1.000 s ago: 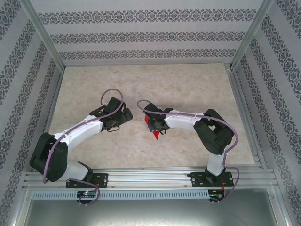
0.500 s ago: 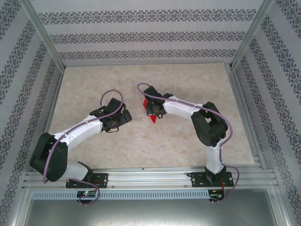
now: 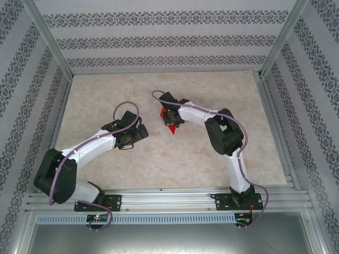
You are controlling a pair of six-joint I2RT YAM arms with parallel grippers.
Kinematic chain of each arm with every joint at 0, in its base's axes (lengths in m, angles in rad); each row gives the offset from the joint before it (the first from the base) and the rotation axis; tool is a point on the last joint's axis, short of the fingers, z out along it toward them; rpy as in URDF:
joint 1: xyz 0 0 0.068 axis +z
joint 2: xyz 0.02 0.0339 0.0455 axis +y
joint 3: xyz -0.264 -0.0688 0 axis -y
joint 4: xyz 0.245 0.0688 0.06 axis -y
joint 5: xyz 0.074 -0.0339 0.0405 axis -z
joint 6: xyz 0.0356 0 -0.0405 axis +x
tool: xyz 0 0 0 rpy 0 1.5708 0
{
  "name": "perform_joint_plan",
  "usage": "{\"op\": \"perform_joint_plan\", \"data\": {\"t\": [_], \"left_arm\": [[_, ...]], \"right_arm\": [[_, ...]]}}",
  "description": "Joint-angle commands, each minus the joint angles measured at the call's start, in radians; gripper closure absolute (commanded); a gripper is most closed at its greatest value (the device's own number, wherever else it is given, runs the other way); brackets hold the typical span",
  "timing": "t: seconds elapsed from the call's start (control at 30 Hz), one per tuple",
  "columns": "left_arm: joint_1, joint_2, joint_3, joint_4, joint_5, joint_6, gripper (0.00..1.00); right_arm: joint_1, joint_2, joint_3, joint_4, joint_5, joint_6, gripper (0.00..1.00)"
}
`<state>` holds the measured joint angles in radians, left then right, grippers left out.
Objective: Fold a paper plane with a square sheet of paper (pick it up from the middle)
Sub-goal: Move a paper plane to the center of the table.
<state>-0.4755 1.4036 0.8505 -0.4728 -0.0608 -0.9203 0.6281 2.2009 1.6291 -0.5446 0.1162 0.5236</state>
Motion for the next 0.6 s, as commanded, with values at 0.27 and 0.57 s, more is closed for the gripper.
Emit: {"op": "perform_joint_plan", "data": {"t": [0.27,0.57], "left_arm": [[0.011,0.021,-0.003,-0.015,-0.007,0.028,0.00],[0.012,0.015,0.040,-0.054,-0.029,0.049,0.00]], "right_arm": [[0.010,0.071,0.063,-0.100,0.042,0.018,0.78],[0.014,0.031,0.127,-0.155,0.055,0.030,0.75]]}}
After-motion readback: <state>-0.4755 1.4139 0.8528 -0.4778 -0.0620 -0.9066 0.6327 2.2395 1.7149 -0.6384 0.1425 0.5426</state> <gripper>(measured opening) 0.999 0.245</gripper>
